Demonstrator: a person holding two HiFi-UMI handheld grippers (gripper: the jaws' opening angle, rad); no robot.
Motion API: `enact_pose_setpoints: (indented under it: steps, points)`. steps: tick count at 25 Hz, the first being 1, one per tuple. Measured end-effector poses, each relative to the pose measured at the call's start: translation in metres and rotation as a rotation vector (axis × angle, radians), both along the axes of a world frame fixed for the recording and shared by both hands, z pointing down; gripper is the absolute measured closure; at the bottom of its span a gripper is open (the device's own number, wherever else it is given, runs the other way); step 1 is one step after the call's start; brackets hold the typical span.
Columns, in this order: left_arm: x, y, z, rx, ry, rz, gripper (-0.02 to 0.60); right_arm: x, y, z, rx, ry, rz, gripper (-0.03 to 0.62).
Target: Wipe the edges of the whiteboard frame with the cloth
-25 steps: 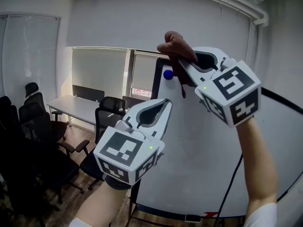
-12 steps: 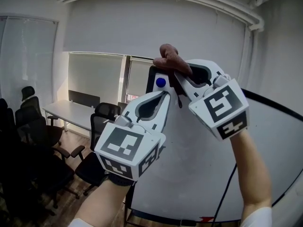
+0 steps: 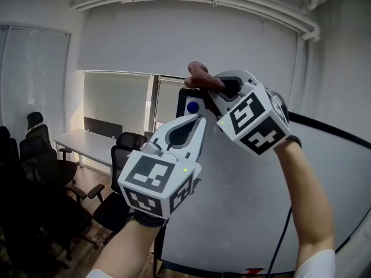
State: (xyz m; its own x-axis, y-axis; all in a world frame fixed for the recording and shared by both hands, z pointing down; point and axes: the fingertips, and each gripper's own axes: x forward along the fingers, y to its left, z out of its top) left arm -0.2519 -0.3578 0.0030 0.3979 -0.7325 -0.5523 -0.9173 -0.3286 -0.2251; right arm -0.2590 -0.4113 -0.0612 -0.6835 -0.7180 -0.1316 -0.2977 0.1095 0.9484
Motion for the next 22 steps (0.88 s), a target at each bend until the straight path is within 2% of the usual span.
enact_pose_setpoints:
  steps: [6,22]
  points:
    - [0.004,-0.001,-0.004,0.010,0.000,-0.001,0.572,0.005,0.002,0.007,0.031,0.066,0.057,0.528]
    - [0.042,-0.002,-0.020,0.020,-0.012,0.027,0.572,0.058,-0.005,-0.005,-0.011,0.043,0.113,0.530]
